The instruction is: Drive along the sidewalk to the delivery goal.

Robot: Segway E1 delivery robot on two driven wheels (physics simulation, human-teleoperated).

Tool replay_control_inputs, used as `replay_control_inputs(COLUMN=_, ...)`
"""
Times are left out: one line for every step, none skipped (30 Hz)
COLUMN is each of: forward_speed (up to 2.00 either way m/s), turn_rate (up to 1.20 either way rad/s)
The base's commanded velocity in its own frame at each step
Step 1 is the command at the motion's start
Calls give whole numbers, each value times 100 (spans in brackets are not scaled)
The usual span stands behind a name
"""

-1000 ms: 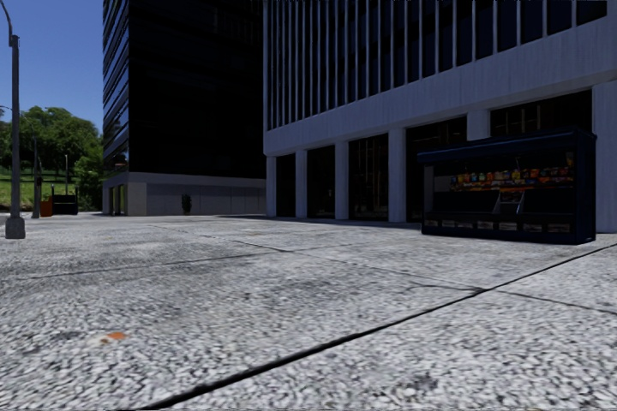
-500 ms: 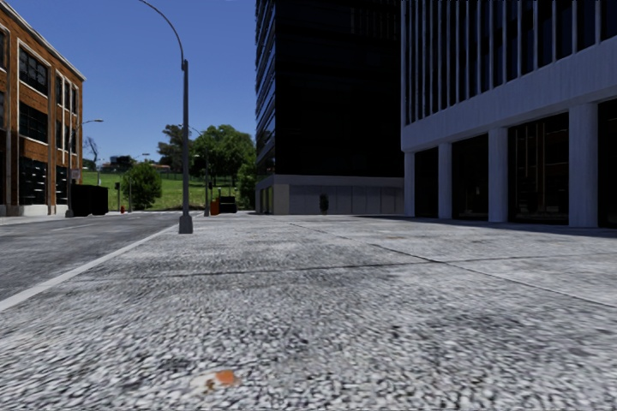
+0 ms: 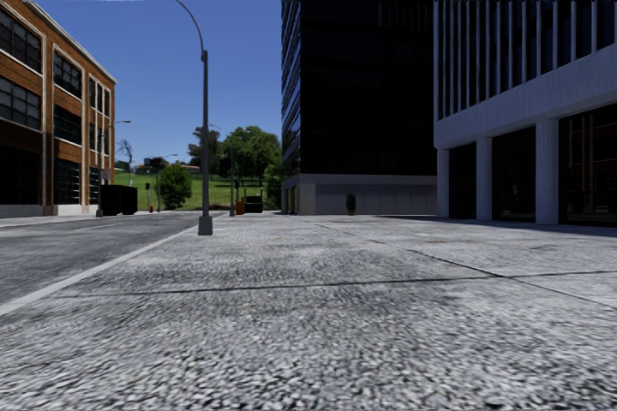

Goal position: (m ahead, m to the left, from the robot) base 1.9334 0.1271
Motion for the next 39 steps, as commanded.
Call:
replay_control_inputs(forward_speed=160, turn_rate=46)
replay_control_inputs(forward_speed=160, turn_rate=48)
replay_control_inputs(forward_speed=160, turn_rate=48)
replay_control_inputs(forward_speed=160, turn_rate=48)
replay_control_inputs(forward_speed=160, turn_rate=49)
replay_control_inputs(forward_speed=160, turn_rate=49)
replay_control_inputs(forward_speed=160, turn_rate=49)
replay_control_inputs(forward_speed=160, turn_rate=49)
replay_control_inputs(forward_speed=160, turn_rate=49)
replay_control_inputs(forward_speed=160, turn_rate=5)
replay_control_inputs(forward_speed=160, turn_rate=0)
replay_control_inputs(forward_speed=160, turn_rate=0)
replay_control_inputs(forward_speed=160, turn_rate=0)
replay_control_inputs(forward_speed=160, turn_rate=0)
replay_control_inputs(forward_speed=160, turn_rate=0)
replay_control_inputs(forward_speed=160, turn_rate=0)
replay_control_inputs(forward_speed=160, turn_rate=0)
replay_control_inputs(forward_speed=160, turn_rate=0)
replay_control_inputs(forward_speed=160, turn_rate=0)
replay_control_inputs(forward_speed=160, turn_rate=0)
replay_control_inputs(forward_speed=160, turn_rate=0)
replay_control_inputs(forward_speed=160, turn_rate=0)
replay_control_inputs(forward_speed=160, turn_rate=0)
replay_control_inputs(forward_speed=160, turn_rate=0)
replay_control_inputs(forward_speed=160, turn_rate=0)
replay_control_inputs(forward_speed=160, turn_rate=0)
replay_control_inputs(forward_speed=160, turn_rate=0)
replay_control_inputs(forward_speed=160, turn_rate=0)
replay_control_inputs(forward_speed=160, turn_rate=0)
replay_control_inputs(forward_speed=160, turn_rate=0)
replay_control_inputs(forward_speed=160, turn_rate=0)
replay_control_inputs(forward_speed=159, turn_rate=0)
replay_control_inputs(forward_speed=159, turn_rate=0)
replay_control_inputs(forward_speed=159, turn_rate=0)
replay_control_inputs(forward_speed=159, turn_rate=0)
replay_control_inputs(forward_speed=159, turn_rate=0)
replay_control_inputs(forward_speed=159, turn_rate=0)
replay_control_inputs(forward_speed=159, turn_rate=0)
replay_control_inputs(forward_speed=159, turn_rate=0)
